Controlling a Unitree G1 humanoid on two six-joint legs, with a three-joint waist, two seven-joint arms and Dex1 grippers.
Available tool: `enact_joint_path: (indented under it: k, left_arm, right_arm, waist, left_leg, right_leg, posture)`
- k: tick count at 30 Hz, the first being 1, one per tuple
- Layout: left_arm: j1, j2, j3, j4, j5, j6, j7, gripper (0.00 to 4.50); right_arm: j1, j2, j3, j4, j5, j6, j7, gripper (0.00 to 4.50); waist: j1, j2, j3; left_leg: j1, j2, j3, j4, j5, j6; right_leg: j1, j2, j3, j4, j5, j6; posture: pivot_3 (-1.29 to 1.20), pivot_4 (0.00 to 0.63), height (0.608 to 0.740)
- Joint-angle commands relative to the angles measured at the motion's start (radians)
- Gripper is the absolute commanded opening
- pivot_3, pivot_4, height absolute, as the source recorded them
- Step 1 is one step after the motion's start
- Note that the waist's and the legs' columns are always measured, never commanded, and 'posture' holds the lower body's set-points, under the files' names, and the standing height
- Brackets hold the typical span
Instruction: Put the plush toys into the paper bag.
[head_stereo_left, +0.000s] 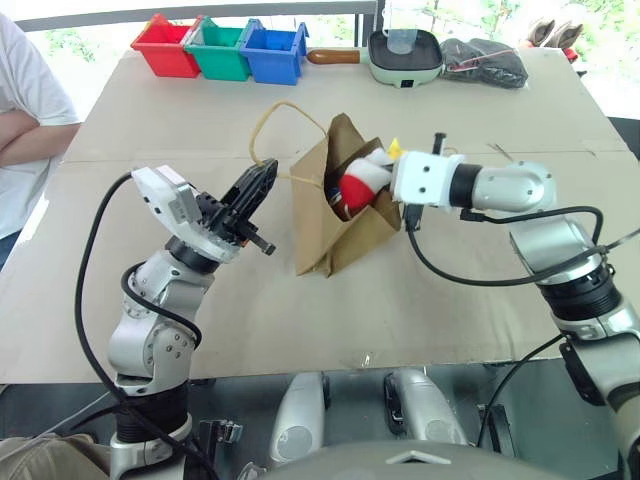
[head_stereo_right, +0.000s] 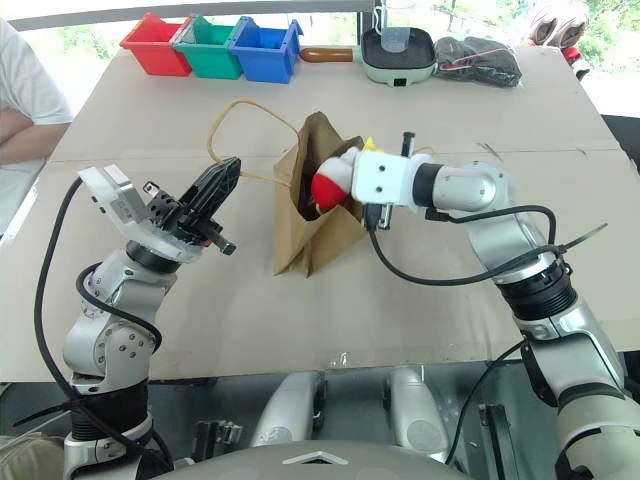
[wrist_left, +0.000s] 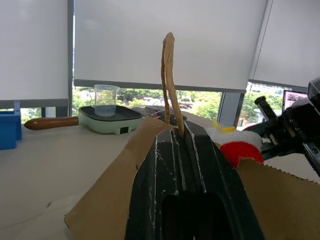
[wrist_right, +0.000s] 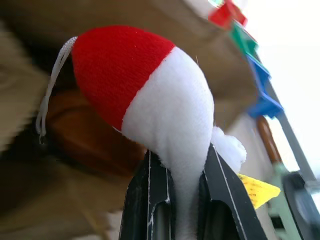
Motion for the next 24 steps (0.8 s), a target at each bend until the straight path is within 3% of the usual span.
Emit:
enact_joint_path:
  k: [1, 8, 12, 13, 16, 19, 20, 24]
  left_arm:
    - [0.015, -0.003, 0.019, -0.051, -0.011, -0.019, 0.020, 0.00]
    - [0.045, -0.014, 0.004, -0.059, -0.003, -0.029, 0.034, 0.00]
    - [0.061, -0.020, -0.001, -0.062, 0.003, -0.043, 0.029, 0.00]
    - [0.064, -0.021, -0.001, -0.063, 0.005, -0.047, 0.029, 0.00]
    - [0.070, -0.026, 0.001, -0.066, 0.008, -0.058, 0.033, 0.00]
    - [0.083, -0.029, 0.006, -0.067, 0.008, -0.073, 0.038, 0.00]
    - [0.087, -0.031, 0.008, -0.066, 0.008, -0.078, 0.039, 0.00]
    - [0.102, -0.034, 0.011, -0.063, 0.003, -0.091, 0.038, 0.00]
  right_arm:
    - [-0.069, 0.004, 0.048, 0.057, -0.032, -0.155, 0.051, 0.02]
    - [-0.212, 0.062, 0.163, 0.306, -0.109, -0.445, 0.118, 0.02]
    - [-0.303, 0.138, 0.202, 0.461, -0.087, -0.510, 0.209, 0.02]
    - [-0.319, 0.152, 0.203, 0.486, -0.084, -0.525, 0.220, 0.75]
    - [-0.339, 0.148, 0.187, 0.537, -0.099, -0.590, 0.219, 1.88]
    - [-0.331, 0.106, 0.141, 0.520, -0.068, -0.562, 0.241, 3.57]
    - [-0.319, 0.085, 0.118, 0.490, -0.034, -0.520, 0.265, 3.88]
    - [-0.270, -0.006, 0.042, 0.370, 0.045, -0.403, 0.318, 3.88]
  waist:
    - [-0.002, 0.000, 0.000]
    - [-0.003, 0.000, 0.000]
    - [-0.004, 0.000, 0.000]
    - [-0.005, 0.000, 0.000]
    - [-0.001, 0.000, 0.000]
    - [0.004, 0.001, 0.000]
    - [0.008, 0.001, 0.000]
    - [0.017, 0.001, 0.000]
  left_leg:
    - [0.000, 0.000, 0.000, 0.000, 0.000, 0.000]
    - [0.000, 0.000, 0.000, 0.000, 0.000, 0.000]
    - [0.001, 0.000, 0.000, 0.000, 0.000, 0.000]
    - [0.001, 0.000, 0.000, 0.000, 0.000, 0.000]
    - [0.001, 0.001, -0.001, 0.000, 0.000, 0.000]
    - [0.000, 0.000, 0.000, 0.000, 0.000, 0.000]
    - [0.000, 0.000, 0.000, 0.000, 0.000, 0.000]
    - [0.000, 0.000, 0.000, 0.000, 0.000, 0.000]
  right_leg:
    - [0.000, 0.000, 0.000, 0.000, 0.000, 0.000]
    - [0.000, 0.000, 0.000, 0.000, 0.000, 0.000]
    - [0.000, 0.000, 0.000, 0.000, 0.000, 0.000]
    - [0.000, 0.000, 0.000, 0.000, 0.000, 0.000]
    - [0.000, 0.000, -0.001, 0.000, 0.000, 0.000]
    - [0.000, -0.001, -0.001, 0.000, 0.000, 0.000]
    - [0.000, -0.002, -0.001, 0.000, 0.000, 0.000]
    - [0.000, -0.002, -0.001, 0.000, 0.000, 0.000]
  posture:
    - [0.00, 0.150, 0.740]
    - [0.00, 0.150, 0.740]
    - [0.00, 0.150, 0.740]
    - [0.00, 0.150, 0.740]
    - [0.00, 0.150, 0.740]
    - [0.00, 0.150, 0.740]
    - [0.00, 0.150, 0.740]
    - [0.00, 0.150, 0.740]
